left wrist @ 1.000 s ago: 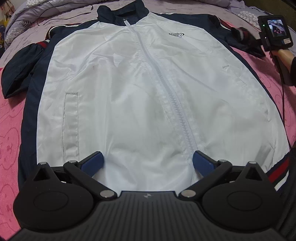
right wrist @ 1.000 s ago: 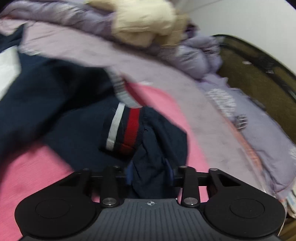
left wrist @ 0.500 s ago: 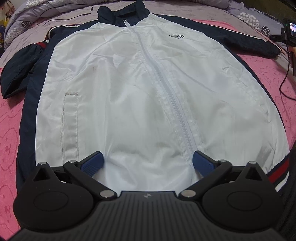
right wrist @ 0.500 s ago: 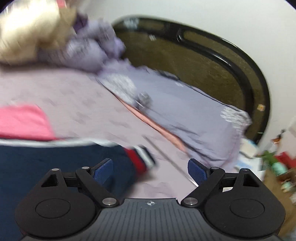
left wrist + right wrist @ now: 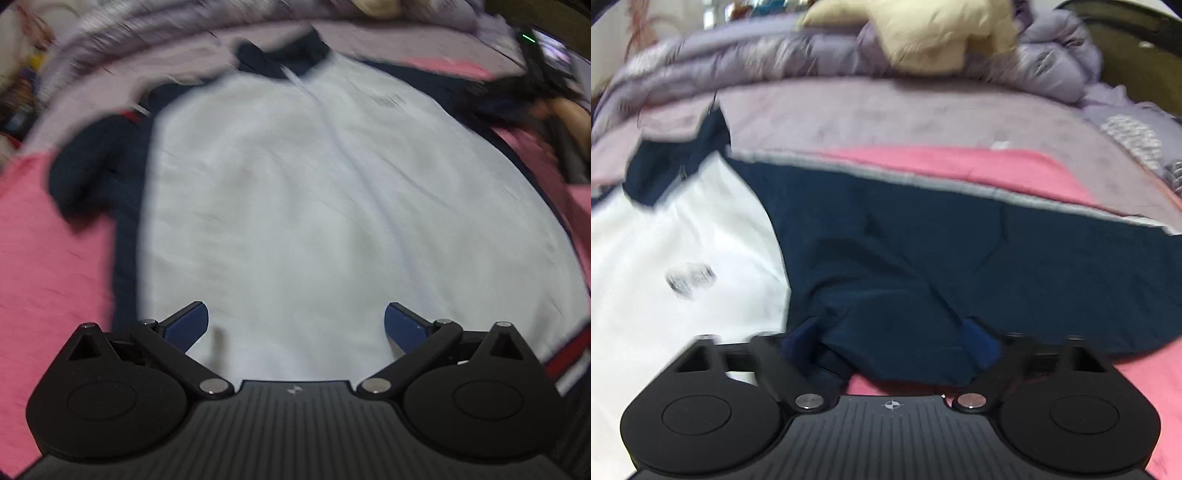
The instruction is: Fold clothes
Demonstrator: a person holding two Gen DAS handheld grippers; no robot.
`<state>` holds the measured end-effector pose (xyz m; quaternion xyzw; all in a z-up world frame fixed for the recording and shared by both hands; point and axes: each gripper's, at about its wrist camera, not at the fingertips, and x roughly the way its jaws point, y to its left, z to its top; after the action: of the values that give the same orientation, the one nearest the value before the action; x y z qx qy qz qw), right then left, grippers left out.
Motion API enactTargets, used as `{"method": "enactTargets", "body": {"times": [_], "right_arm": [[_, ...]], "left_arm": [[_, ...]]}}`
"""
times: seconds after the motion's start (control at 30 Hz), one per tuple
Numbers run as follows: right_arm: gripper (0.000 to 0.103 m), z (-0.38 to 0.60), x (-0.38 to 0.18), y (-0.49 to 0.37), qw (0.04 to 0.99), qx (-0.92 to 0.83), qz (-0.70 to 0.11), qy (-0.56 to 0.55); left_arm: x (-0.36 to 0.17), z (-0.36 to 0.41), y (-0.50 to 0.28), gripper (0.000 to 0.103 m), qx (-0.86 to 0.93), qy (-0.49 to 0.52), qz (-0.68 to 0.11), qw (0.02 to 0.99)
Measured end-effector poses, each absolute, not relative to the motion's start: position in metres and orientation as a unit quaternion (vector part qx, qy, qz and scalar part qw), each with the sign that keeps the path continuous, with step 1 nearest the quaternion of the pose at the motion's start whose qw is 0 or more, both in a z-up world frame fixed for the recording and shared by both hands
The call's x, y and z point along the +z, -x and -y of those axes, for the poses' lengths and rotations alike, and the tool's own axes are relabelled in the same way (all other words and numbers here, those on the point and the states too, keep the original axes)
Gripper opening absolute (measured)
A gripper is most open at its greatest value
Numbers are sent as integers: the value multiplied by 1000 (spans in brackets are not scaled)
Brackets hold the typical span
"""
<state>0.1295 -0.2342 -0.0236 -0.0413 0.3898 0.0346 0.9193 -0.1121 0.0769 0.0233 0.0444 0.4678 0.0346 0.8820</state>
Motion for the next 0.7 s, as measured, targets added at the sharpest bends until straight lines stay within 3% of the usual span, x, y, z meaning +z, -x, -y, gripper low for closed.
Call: {"method": "enactTargets", "body": {"times": [0.2, 0.4, 0.43, 0.57, 0.63, 0.7], "right_arm": [[91, 180, 18, -80, 939, 153, -305, 50], [93, 103, -40, -44, 899, 247, -349, 100], [96, 95, -51, -38, 901, 242, -343, 107], [103, 92, -49, -30, 904, 231, -349, 89], [103, 97, -51, -31, 900, 237, -361, 63], [103, 88, -51, -24, 902, 233, -355, 73]], "left_arm": [[54, -152, 67, 103, 171, -82, -376, 907], [15, -191, -19, 103, 273, -225, -322, 878], [2, -195, -32, 101, 274, -235, -334, 871], [-39, -212, -76, 72, 252, -231, -393, 854], [-46, -221, -82, 64, 281, -210, -393, 850], [-41, -240, -75, 63, 332, -165, -381, 847]]}}
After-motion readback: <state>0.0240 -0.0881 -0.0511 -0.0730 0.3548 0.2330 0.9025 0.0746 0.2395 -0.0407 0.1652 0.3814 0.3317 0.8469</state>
